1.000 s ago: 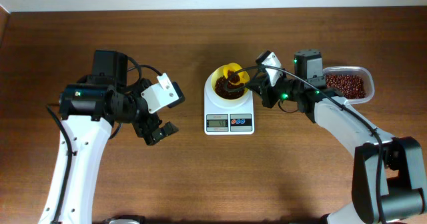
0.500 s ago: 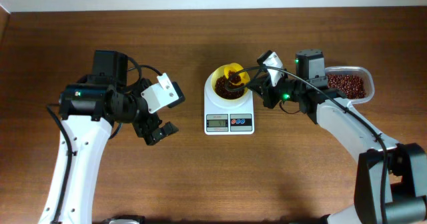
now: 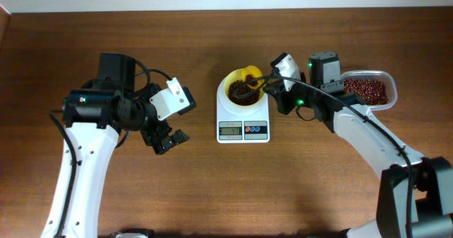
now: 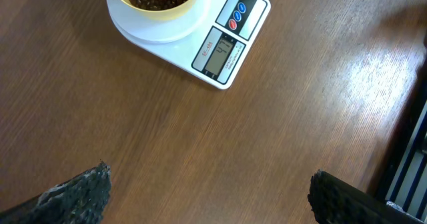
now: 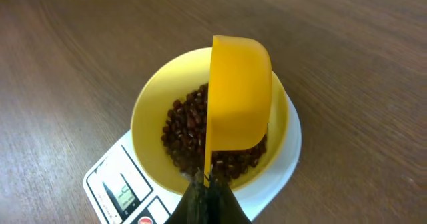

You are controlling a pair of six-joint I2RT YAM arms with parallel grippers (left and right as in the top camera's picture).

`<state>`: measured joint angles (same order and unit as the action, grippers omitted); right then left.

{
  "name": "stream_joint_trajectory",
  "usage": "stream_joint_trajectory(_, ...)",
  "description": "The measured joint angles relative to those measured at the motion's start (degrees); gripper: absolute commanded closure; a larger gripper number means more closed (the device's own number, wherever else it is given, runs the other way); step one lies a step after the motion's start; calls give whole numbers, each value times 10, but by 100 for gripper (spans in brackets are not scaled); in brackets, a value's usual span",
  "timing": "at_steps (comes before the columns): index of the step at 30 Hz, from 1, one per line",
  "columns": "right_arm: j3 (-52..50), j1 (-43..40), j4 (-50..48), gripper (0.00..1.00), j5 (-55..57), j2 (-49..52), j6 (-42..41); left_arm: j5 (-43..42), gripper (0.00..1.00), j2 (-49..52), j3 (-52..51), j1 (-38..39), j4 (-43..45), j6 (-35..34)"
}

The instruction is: Scoop item into bowl and weigh 50g on scale

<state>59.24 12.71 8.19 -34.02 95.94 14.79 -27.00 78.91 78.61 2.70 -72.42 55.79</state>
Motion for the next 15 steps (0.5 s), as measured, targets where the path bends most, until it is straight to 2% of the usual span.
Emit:
stream_joint_trajectory(10, 4, 9, -29, 96, 12, -2, 0, 0, 1, 0, 0, 0, 0, 0)
stream_joint_trajectory(15, 7, 17, -1, 96, 34, -10, 0, 0, 1, 0, 0, 0, 0, 0)
